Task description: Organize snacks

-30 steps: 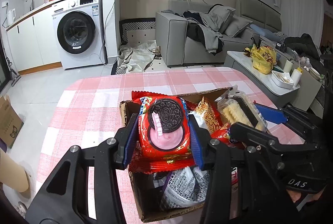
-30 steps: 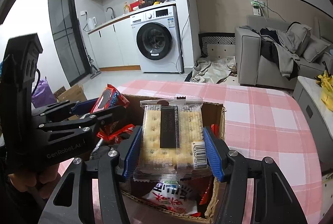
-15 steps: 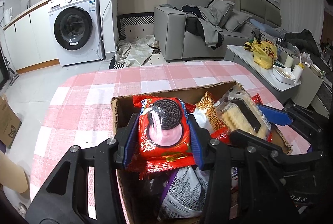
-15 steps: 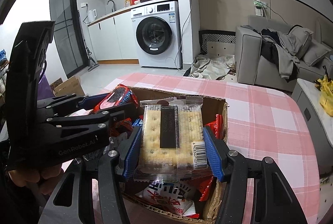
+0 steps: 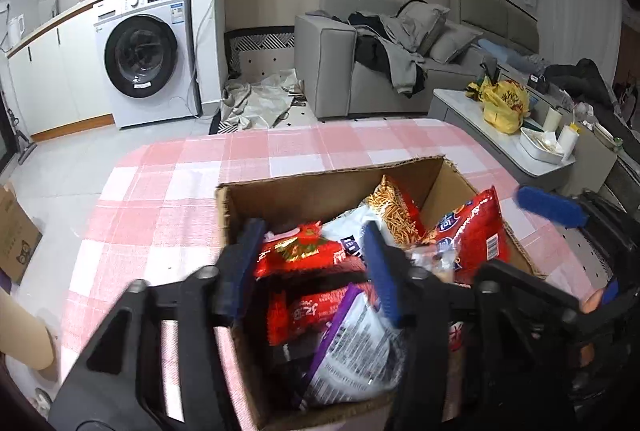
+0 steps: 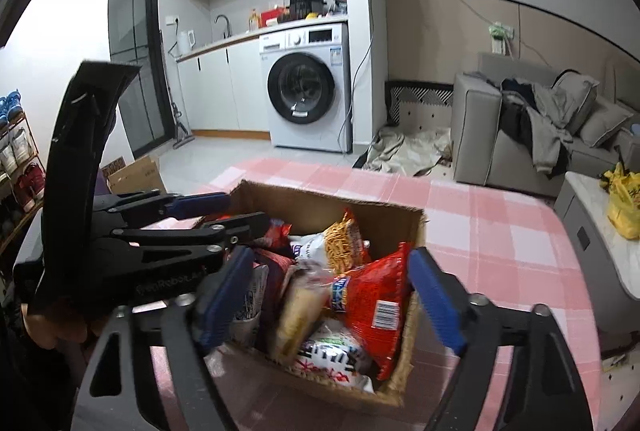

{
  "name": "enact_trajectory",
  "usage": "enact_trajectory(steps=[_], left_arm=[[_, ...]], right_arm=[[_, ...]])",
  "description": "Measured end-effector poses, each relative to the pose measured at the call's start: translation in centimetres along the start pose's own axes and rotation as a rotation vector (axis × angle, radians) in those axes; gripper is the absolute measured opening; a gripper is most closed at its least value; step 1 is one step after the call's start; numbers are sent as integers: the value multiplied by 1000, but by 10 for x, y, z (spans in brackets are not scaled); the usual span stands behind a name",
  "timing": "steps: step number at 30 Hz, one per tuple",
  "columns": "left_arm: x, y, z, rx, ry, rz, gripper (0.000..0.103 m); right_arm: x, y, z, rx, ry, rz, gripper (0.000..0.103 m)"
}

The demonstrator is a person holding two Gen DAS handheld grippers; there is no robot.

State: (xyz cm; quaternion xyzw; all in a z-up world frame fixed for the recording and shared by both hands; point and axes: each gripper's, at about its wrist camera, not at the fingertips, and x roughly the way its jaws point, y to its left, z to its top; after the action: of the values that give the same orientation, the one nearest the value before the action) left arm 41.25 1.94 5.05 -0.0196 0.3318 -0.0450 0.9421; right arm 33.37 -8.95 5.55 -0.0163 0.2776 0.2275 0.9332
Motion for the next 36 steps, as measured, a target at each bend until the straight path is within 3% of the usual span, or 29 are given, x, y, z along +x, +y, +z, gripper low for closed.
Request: enact_trajectory(steps=[1, 3, 5, 8, 22, 31, 36], left_arm=[[-6, 2, -1, -8, -2, 9, 78], [-21, 5, -4, -20, -20, -1, 83], [-35, 7, -8, -25, -38, -24, 86], [-56, 9, -17, -32, -58, -17, 103], [-119, 18, -95, -71, -161, 31, 103], [-118, 16, -135, -51, -171, 55, 103], [-115, 16, -141, -46, -200, 62, 103]], right_arm=[[-6, -2, -1, 2, -5, -8, 93], [-16, -6, -4, 13, -13, -11, 101], [-25, -10, -9, 27, -22, -7, 103], [-33, -16, -18, 46, -19, -11, 103], [-58, 2, -64, 58, -69, 66, 103], [-65, 3, -90, 51, -115, 40, 103], [-71, 7, -99, 36, -157, 39, 103]])
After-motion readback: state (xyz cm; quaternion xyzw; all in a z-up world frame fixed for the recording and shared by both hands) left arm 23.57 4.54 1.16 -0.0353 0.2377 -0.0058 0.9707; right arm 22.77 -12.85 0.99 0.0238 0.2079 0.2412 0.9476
